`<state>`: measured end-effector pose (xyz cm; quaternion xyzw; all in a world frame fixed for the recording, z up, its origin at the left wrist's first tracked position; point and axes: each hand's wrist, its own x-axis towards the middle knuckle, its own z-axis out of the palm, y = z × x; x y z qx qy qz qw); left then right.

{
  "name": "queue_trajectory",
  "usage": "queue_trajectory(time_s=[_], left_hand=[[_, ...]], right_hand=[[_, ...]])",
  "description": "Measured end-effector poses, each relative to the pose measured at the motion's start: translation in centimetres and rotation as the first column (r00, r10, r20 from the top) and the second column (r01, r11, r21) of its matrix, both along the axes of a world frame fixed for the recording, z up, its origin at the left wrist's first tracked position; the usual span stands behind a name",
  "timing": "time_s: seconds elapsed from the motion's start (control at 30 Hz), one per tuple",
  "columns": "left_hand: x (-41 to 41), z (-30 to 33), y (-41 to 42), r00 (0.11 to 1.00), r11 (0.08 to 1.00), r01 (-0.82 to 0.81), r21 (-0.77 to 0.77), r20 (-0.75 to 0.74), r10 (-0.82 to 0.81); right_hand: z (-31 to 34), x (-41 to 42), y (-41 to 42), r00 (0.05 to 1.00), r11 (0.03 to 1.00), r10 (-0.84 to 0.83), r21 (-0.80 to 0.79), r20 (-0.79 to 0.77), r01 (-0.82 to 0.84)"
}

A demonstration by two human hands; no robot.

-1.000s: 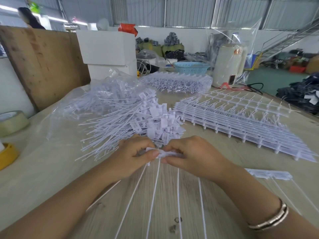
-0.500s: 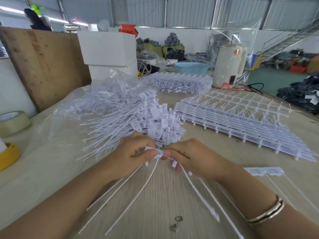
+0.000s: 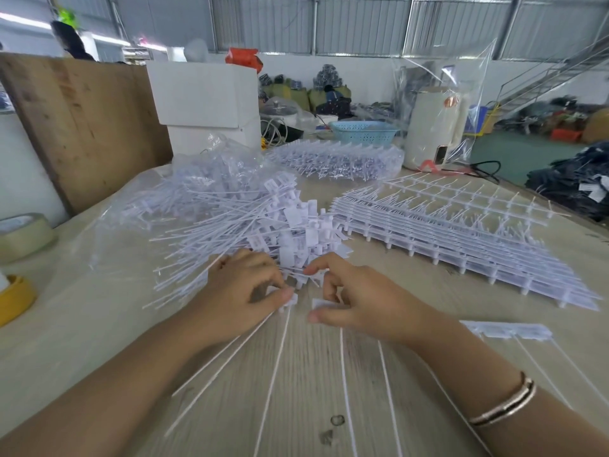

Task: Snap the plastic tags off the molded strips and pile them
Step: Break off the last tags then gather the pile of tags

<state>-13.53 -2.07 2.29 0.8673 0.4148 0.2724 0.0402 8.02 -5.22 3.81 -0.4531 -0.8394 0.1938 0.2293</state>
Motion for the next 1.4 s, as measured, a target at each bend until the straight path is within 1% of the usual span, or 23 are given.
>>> queue_trajectory(time_s=[0.07, 0.13, 0.27, 0.33, 0.4, 0.47, 0.53, 0.63, 0.7, 0.83, 0.93, 0.97, 1.07, 1.2, 1.33, 1.4], left_hand=[[0.3, 0.1, -0.2, 0.999, 1.0, -0.022, 0.017, 0.038, 0.022], [0.7, 0.1, -0.5, 0.995, 1.0, -0.013, -0.014, 0.094, 0.015], [1.8, -0.3, -0.9, 0.987, 0.978, 0.099, -0.182, 0.14, -0.074], [1.9, -0.5, -0.9, 0.966, 0.956, 0.181, -0.23, 0.223, -0.129], [1.9, -0.5, -0.7, 0.93, 0.941, 0.23, -0.249, 0.34, -0.138], [1.7, -0.4, -0.5, 0.894, 0.94, 0.224, -0.257, 0.438, -0.093], [1.3, -0.4, 0.0, 0.867, 0.949, 0.182, -0.256, 0.497, -0.032], [0.8, -0.5, 0.4, 0.872, 0.957, 0.149, -0.25, 0.49, -0.008], [0.7, -0.4, 0.4, 0.903, 0.965, 0.14, -0.221, 0.429, -0.032], [0.6, -0.4, 0.2, 0.961, 0.981, 0.077, -0.176, 0.277, -0.026], [0.8, -0.5, -0.1, 0.985, 0.992, 0.01, -0.122, 0.169, 0.01], [0.9, -0.5, -0.1, 0.986, 0.994, 0.013, -0.106, 0.164, 0.005], [0.8, -0.5, 0.0, 0.97, 0.988, 0.096, -0.12, 0.235, -0.065], [0.7, -0.5, 0.0, 0.975, 0.984, 0.137, -0.11, 0.189, -0.114], [0.7, -0.5, -0.1, 0.976, 0.985, 0.159, -0.066, 0.164, -0.147], [0.7, -0.4, -0.1, 0.961, 0.979, 0.187, -0.085, 0.224, -0.164]], right_hand=[[0.2, -0.5, -0.2, 0.997, 0.998, -0.02, 0.062, 0.075, 0.015], [0.4, -1.1, -0.4, 0.995, 0.994, -0.014, 0.105, 0.1, 0.004], [0.7, -2.2, -0.7, 0.992, 0.977, 0.016, 0.208, 0.127, -0.042], [0.8, -2.4, -0.8, 0.99, 0.977, 0.028, 0.206, 0.142, -0.057], [1.0, -2.1, -0.8, 0.994, 0.982, 0.025, 0.183, 0.106, -0.045], [1.5, -1.5, -0.6, 0.997, 0.983, 0.014, 0.183, 0.073, -0.028], [1.7, -0.9, -0.5, 0.995, 0.98, 0.001, 0.198, 0.099, -0.021], [1.6, -0.5, -0.5, 0.982, 0.988, -0.052, 0.153, 0.18, 0.024], [1.2, -0.5, -0.3, 0.971, 0.986, -0.095, 0.151, 0.217, 0.063], [0.3, -1.0, -0.3, 0.964, 0.965, -0.176, 0.229, 0.199, 0.129], [0.0, -1.5, -0.6, 0.958, 0.946, -0.191, 0.301, 0.215, 0.121], [0.0, -1.5, -0.6, 0.96, 0.944, -0.182, 0.312, 0.213, 0.11], [0.4, -1.2, -0.8, 0.976, 0.958, -0.149, 0.267, 0.157, 0.103], [0.4, -0.9, -0.8, 0.987, 0.979, -0.106, 0.189, 0.117, 0.083], [0.3, -0.6, -0.6, 0.998, 0.996, -0.065, 0.061, -0.011, 0.066], [0.3, -0.6, -0.5, 0.997, 0.997, -0.055, 0.043, -0.063, 0.057]])
